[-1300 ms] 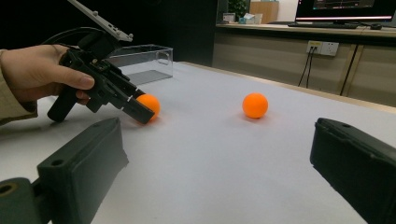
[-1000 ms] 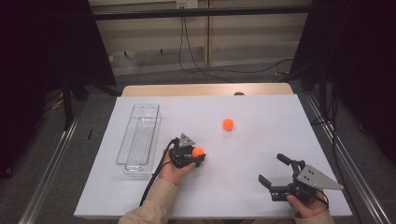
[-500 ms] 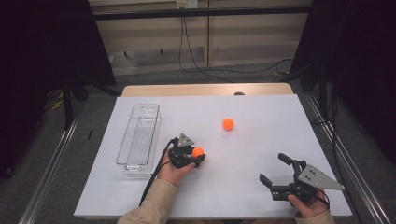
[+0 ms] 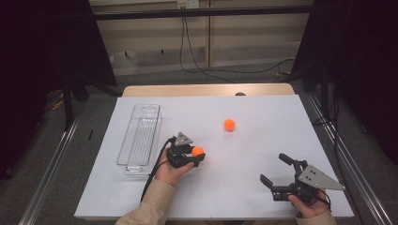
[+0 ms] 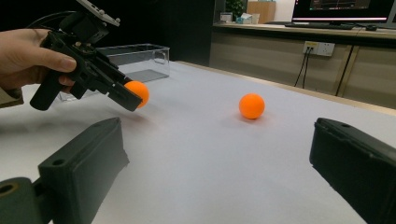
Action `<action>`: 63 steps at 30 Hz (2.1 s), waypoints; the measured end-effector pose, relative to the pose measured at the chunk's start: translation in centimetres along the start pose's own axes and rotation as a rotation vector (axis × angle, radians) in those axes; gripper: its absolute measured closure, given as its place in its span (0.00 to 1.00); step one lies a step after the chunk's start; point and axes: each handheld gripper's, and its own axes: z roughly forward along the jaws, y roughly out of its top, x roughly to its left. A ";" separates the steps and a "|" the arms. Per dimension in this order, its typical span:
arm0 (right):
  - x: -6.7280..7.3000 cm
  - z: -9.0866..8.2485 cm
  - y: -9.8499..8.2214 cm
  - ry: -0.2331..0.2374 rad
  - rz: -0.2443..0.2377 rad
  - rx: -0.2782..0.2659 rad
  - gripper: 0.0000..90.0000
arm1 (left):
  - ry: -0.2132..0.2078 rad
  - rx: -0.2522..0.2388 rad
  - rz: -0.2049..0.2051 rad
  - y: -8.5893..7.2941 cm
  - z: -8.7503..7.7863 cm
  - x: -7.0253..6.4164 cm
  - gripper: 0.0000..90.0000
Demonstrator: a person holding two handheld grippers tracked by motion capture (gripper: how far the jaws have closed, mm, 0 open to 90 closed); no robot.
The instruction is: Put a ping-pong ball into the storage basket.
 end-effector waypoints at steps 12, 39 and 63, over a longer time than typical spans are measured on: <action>-0.1 -0.1 0.0 -0.001 0.003 -0.005 0.03 | -0.013 -0.011 -0.024 0.3 -0.7 0.2 0.57; -0.1 -0.3 0.0 -0.005 0.011 -0.011 0.03 | -0.039 -0.007 -0.038 1.0 -2.0 0.3 0.57; -0.1 -0.5 0.0 -0.007 0.025 -0.019 0.03 | -0.047 0.004 -0.070 1.2 -2.9 0.9 0.57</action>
